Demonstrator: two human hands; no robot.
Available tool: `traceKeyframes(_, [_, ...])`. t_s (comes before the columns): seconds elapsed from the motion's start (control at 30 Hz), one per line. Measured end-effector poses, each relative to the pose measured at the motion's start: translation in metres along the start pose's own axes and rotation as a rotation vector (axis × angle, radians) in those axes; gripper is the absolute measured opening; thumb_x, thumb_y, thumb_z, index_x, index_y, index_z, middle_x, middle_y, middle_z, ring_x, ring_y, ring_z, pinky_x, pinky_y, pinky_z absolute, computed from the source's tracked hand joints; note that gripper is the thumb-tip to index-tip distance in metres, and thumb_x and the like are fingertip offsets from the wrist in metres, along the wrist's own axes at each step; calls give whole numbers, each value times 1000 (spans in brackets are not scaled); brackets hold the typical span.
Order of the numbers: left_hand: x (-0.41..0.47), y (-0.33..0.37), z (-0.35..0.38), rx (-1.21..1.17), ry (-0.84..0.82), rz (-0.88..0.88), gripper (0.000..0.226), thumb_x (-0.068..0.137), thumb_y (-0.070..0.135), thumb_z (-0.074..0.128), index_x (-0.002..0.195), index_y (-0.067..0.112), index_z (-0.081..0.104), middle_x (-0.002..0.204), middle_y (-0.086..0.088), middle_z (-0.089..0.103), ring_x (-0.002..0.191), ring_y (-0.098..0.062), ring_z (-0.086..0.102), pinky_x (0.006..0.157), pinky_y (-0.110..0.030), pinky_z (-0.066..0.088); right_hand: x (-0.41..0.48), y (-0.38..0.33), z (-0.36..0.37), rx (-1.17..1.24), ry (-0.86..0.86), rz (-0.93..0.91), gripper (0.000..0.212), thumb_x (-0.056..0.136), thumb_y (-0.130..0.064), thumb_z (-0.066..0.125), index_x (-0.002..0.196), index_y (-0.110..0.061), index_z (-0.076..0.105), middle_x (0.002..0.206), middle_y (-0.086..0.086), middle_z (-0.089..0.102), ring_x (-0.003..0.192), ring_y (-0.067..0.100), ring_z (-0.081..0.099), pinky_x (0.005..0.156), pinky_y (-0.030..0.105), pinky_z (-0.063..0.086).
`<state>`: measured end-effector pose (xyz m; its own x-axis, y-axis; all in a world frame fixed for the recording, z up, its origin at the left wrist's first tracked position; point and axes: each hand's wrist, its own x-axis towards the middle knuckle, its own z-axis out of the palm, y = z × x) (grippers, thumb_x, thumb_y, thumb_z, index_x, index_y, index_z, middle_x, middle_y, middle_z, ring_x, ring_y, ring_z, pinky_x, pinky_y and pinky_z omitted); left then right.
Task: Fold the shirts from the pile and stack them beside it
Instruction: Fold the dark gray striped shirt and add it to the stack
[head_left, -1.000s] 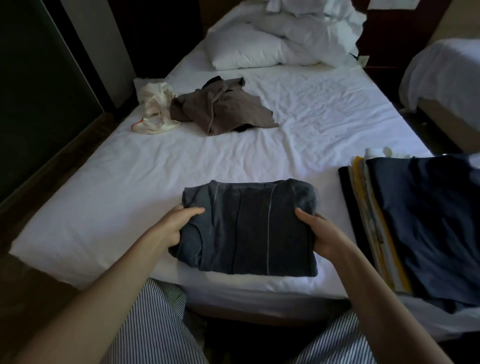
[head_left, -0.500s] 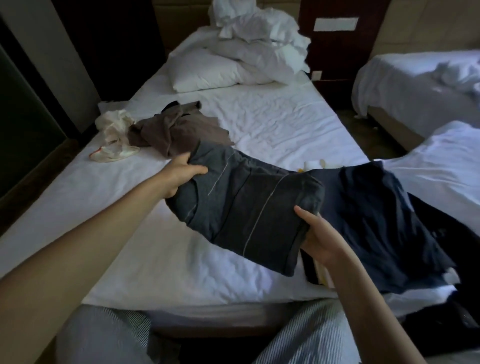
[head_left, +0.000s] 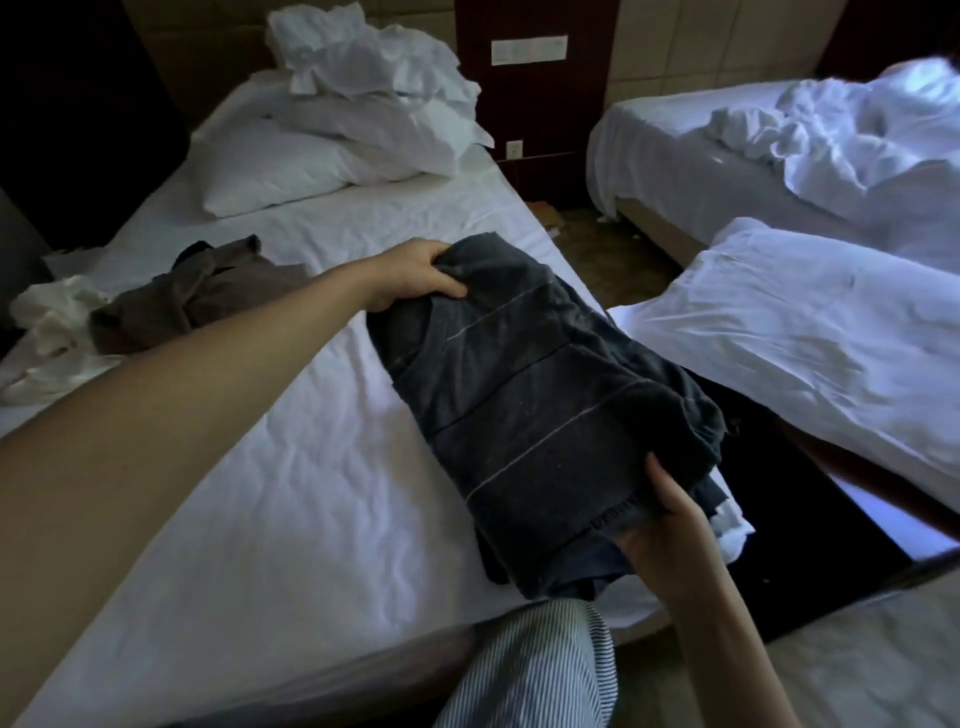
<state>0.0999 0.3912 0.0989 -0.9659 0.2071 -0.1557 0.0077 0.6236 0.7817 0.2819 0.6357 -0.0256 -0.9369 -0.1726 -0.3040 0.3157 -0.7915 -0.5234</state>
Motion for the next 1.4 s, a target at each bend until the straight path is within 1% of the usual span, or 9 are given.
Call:
traceKeyframes(0.13, [51, 27, 47, 21, -113, -8, 22, 86, 9, 65, 107, 13, 60, 103, -5, 62, 93, -22, 60, 82, -33, 49, 1, -17, -29, 26, 150, -84, 85, 38, -28, 94, 117, -11, 65, 107, 10, 71, 90, 25, 70, 59, 36, 57])
traceKeyframes(0.27, [88, -2, 102, 341, -104, -100, 47, 88, 19, 64, 130, 7, 48, 118, -15, 55, 108, -33, 54, 82, -35, 43, 9, -8, -65, -147, 451, 1, 49, 94, -22, 51, 142, -17, 38, 114, 9, 66, 98, 27, 64, 61, 39, 53])
traceKeyframes(0.37, [93, -37, 136, 624, 78, -137, 64, 93, 25, 53, 147, 16, 19, 144, -16, 31, 129, -38, 32, 101, -46, 28, 9, -3, -76, -396, 589, -32, 53, 96, -27, 50, 144, -28, 27, 138, 5, 46, 121, 28, 48, 74, 44, 52])
traceKeyframes(0.5, [74, -44, 161, 640, 239, 80, 60, 97, 32, 41, 150, 22, 15, 159, -9, 6, 143, -33, 7, 112, -48, 12, 5, -12, -42, -952, 898, -499, 78, 88, -35, 60, 146, -12, 14, 148, 14, 27, 135, 29, 31, 111, 45, 28])
traceKeyframes(0.6, [56, -38, 173, 621, 191, 220, 56, 99, 41, 34, 150, 33, 15, 160, -4, 1, 146, -31, -1, 113, -51, 5, 26, -11, -13, -1640, 850, -808, 66, 82, -44, 44, 138, -9, 41, 145, 17, 37, 138, 39, 24, 111, 50, 11])
traceKeyframes(0.7, [51, -34, 185, 700, 72, 341, 58, 93, 57, 23, 148, 45, 12, 161, 2, -5, 145, -33, -11, 114, -57, -2, 61, -11, -7, -2004, 601, -608, 56, 92, -49, 35, 143, -25, 37, 154, 8, 27, 142, 44, -1, 110, 49, -10])
traceKeyframes(0.83, [71, -46, 191, 800, -36, 404, 52, 95, 61, 20, 145, 52, 7, 160, 10, -8, 144, -35, -16, 110, -65, -8, 85, -8, -45, -2124, 639, -342, 61, 91, -61, 24, 148, -38, 21, 159, 1, 7, 141, 45, -10, 108, 58, -9])
traceKeyframes(0.97, [99, -68, 200, 870, -109, 357, 51, 95, 62, 16, 141, 58, -5, 158, 14, -12, 144, -35, -17, 107, -67, -13, 105, 1, -66, -2127, 646, -365, 65, 85, -62, 17, 143, -40, 33, 156, 4, 23, 137, 49, 17, 103, 58, 5])
traceKeyframes(1.4, [125, -79, 207, 858, -108, 358, 54, 93, 65, 10, 143, 54, -6, 159, 14, -8, 146, -28, -11, 111, -62, -9, 127, 4, -63, -2110, 734, -314, 75, 75, -65, -4, 146, -47, 13, 160, -2, 2, 141, 40, 9, 105, 55, -3])
